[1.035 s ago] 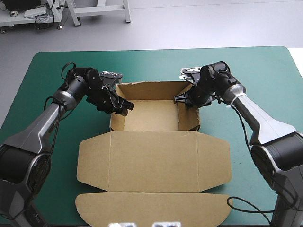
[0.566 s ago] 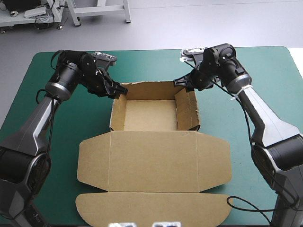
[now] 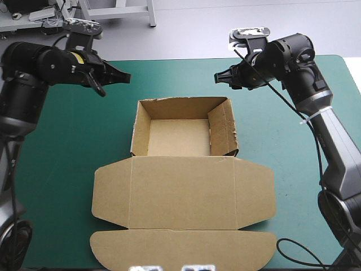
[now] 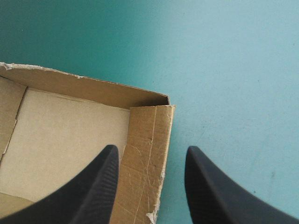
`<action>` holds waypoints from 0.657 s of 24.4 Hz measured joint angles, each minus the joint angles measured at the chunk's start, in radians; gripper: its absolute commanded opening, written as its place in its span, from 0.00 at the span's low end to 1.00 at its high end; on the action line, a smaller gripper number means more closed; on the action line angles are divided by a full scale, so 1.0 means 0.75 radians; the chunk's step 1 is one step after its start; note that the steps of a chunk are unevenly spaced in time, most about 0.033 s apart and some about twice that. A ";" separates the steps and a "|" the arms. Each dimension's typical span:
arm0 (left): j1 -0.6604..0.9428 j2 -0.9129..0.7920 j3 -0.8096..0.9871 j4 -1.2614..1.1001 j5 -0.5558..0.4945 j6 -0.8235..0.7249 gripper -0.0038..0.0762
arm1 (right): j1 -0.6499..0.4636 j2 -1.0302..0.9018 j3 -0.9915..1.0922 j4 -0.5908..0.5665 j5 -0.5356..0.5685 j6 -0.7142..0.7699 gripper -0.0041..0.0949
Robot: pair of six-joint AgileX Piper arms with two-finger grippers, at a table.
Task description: Fold the box
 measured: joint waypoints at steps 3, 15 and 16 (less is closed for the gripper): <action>0.000 -0.170 0.038 0.007 0.000 0.004 0.04 | 0.000 -0.009 0.124 0.000 0.000 0.001 0.47; 0.000 -0.560 0.642 0.035 0.000 0.006 0.04 | 0.000 0.177 0.290 0.022 -0.007 0.004 0.47; 0.000 -0.578 0.695 0.035 0.000 0.006 0.04 | 0.000 0.198 0.292 0.032 -0.008 0.004 0.47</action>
